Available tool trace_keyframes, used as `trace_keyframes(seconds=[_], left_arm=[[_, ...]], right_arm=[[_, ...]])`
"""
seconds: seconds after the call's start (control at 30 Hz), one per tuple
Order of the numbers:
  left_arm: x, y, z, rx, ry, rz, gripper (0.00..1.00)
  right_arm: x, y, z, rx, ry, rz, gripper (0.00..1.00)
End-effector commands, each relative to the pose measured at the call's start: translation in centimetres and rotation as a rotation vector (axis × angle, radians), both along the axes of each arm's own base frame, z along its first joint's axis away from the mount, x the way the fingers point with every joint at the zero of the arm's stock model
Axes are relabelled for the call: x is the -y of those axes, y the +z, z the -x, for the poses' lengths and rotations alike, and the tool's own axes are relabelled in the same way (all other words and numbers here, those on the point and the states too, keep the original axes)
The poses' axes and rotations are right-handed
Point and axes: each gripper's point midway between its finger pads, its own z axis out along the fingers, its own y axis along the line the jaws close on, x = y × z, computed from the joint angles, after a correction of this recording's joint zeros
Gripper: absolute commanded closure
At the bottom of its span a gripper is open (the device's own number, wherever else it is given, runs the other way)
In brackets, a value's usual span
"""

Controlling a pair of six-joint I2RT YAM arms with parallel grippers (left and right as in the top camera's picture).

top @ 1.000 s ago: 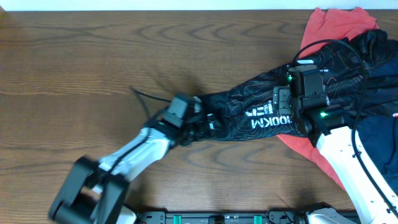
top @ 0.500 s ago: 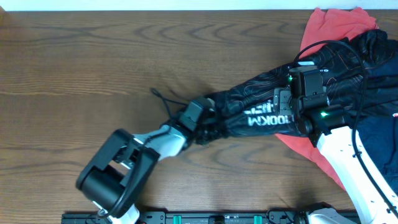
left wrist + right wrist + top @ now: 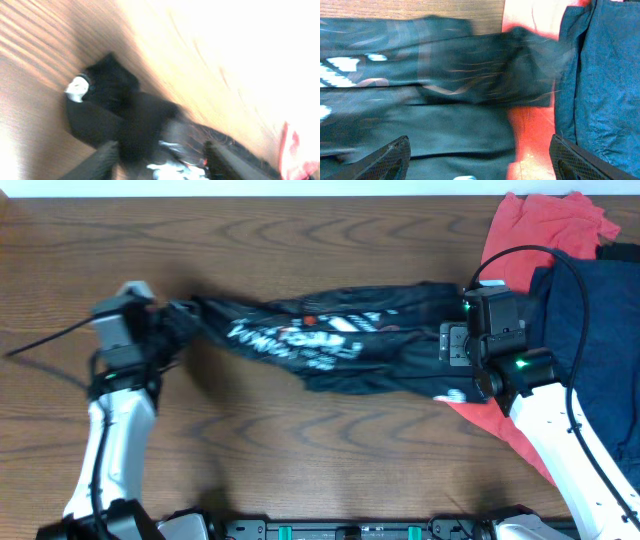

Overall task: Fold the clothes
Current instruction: 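Grasp the jersey's far end with the left gripper and stretch it leftward, then lay the jersey flat on the table and release with the left gripper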

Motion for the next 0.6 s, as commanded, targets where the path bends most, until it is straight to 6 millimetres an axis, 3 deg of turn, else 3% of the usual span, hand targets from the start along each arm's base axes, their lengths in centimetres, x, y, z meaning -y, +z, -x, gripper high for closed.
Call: trace_keyframes(seconds=[0.0, 0.1, 0.2, 0.27, 0.3, 0.33, 0.57], left_arm=[[0.2, -1.1, 1.6, -0.061, -0.040, 0.057, 0.23], [2.5, -3.4, 4.3, -0.213, -0.083, 0.143, 0.11], [5.9, -5.3, 7.3, -0.367, -0.156, 0.201, 0.09], [8.2, -6.2, 8.9, -0.438, -0.218, 0.211, 0.15], [9.4, -6.6, 9.5, -0.461, -0.255, 0.209, 0.22], [10.9, -7.0, 10.1, -0.479, -0.300, 0.202, 0.27], [18.4, -9.2, 11.5, -0.519, -0.473, 0.117, 0.28]], right_arm=[[0.5, 0.6, 0.0, 0.019, -0.020, -0.021, 0.12], [0.5, 0.6, 0.0, 0.014, -0.021, -0.020, 0.11], [0.6, 0.2, 0.5, -0.012, -0.022, -0.013, 0.15], [0.9, -0.2, 1.1, -0.039, -0.027, -0.007, 0.30], [1.2, -0.4, 1.3, -0.054, -0.034, -0.004, 0.42], [1.5, -0.6, 1.4, -0.062, -0.046, -0.005, 0.47], [2.2, -1.6, 1.4, -0.096, -0.080, -0.028, 0.41]])
